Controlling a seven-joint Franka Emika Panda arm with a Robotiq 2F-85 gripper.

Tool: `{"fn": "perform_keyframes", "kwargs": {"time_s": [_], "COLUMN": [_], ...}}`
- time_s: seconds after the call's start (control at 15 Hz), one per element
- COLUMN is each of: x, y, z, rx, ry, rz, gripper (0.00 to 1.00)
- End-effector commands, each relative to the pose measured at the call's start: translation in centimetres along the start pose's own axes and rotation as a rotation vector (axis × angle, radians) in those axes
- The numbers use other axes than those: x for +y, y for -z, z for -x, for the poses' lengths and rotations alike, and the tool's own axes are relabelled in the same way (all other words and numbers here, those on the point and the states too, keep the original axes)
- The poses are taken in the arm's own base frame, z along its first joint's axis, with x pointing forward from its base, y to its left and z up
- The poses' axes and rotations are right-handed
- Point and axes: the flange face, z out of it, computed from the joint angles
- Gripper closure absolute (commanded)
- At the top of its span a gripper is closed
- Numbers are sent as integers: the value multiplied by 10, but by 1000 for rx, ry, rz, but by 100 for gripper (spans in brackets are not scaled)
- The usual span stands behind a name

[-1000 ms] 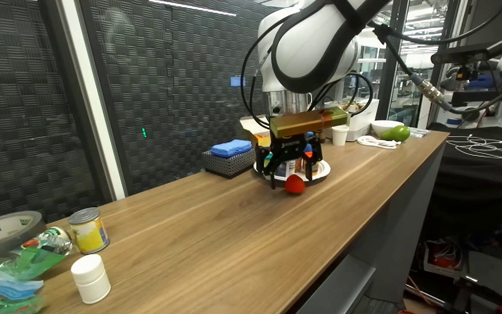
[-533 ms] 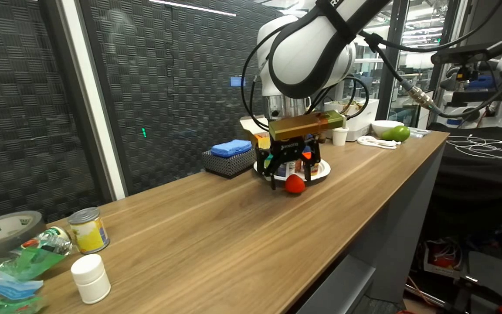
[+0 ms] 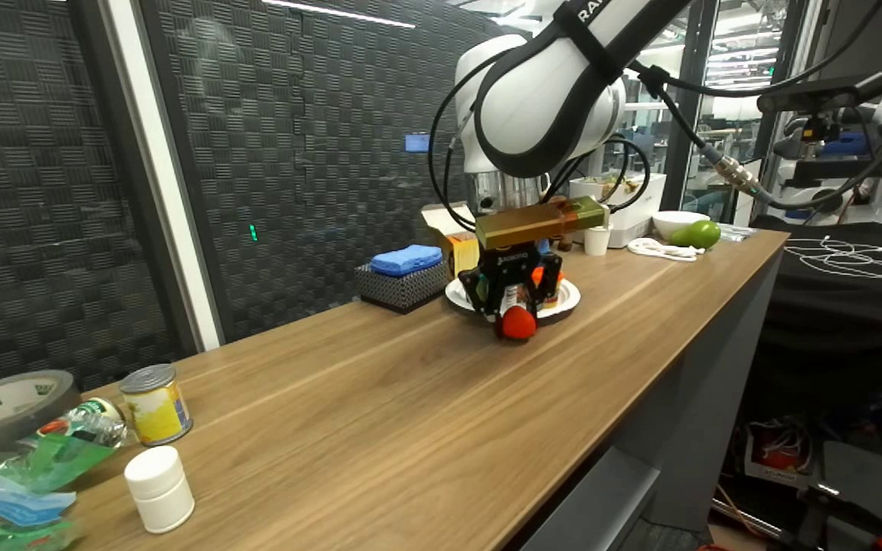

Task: Place the bottles and orange toy on the white plate

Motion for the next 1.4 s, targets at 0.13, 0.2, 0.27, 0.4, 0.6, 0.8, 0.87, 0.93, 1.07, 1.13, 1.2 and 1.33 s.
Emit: {"fn": "perform_keyframes", "kwargs": {"time_s": [0.13, 0.2, 0.27, 0.4, 0.6, 0.8, 0.87, 0.93, 1.07, 1.13, 1.2, 1.33], "x": [3, 3, 4, 6, 14, 22, 23, 24, 27, 29, 30, 31], "y": [13, 16, 19, 26, 35, 42, 42, 42, 38, 35, 33, 30], "z": [2, 3, 5, 11, 16, 14, 9, 6, -4, -8, -11, -15], "rx": [36, 36, 32, 34, 43, 57, 77, 91, 145, 166, 182, 205], "ry": [-19, -20, -20, -16, -38, -60, -63, -58, -48, -42, -39, -32], "rz": [-2, -8, -13, -12, -11, -11, -7, 0, 35, 53, 66, 85], "gripper": [75, 75, 75, 75, 75, 75, 75, 75, 75, 75, 75, 75]}}
